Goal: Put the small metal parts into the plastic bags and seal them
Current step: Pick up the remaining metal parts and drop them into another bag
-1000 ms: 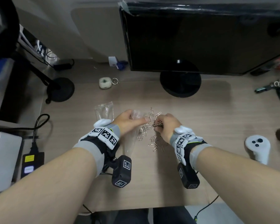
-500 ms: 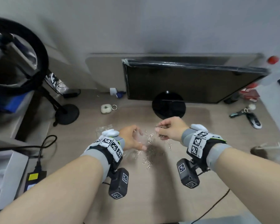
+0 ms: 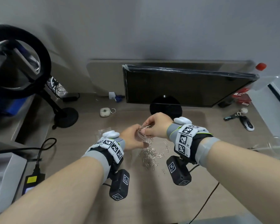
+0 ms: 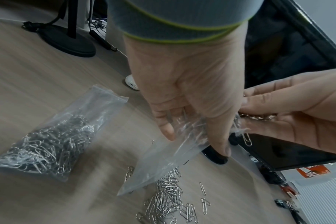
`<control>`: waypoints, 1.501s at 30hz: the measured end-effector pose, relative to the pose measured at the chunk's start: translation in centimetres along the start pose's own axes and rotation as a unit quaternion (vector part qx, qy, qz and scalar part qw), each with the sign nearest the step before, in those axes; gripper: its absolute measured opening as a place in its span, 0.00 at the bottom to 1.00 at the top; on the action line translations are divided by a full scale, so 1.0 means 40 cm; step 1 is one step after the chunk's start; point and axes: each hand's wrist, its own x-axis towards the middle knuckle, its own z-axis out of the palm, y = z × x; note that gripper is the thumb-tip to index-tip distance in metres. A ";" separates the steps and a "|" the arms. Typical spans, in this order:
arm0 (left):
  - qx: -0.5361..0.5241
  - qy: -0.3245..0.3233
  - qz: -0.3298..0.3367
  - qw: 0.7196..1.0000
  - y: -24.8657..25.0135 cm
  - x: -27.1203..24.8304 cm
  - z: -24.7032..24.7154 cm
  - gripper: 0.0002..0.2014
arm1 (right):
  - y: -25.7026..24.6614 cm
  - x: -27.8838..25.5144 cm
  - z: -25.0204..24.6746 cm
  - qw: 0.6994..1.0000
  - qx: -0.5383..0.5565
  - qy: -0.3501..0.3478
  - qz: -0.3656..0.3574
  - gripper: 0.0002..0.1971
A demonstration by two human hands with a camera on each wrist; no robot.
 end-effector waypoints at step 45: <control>-0.075 0.024 -0.082 0.994 -0.184 0.215 0.099 0.21 | 0.136 0.226 0.029 0.982 0.063 -0.175 0.039 0.10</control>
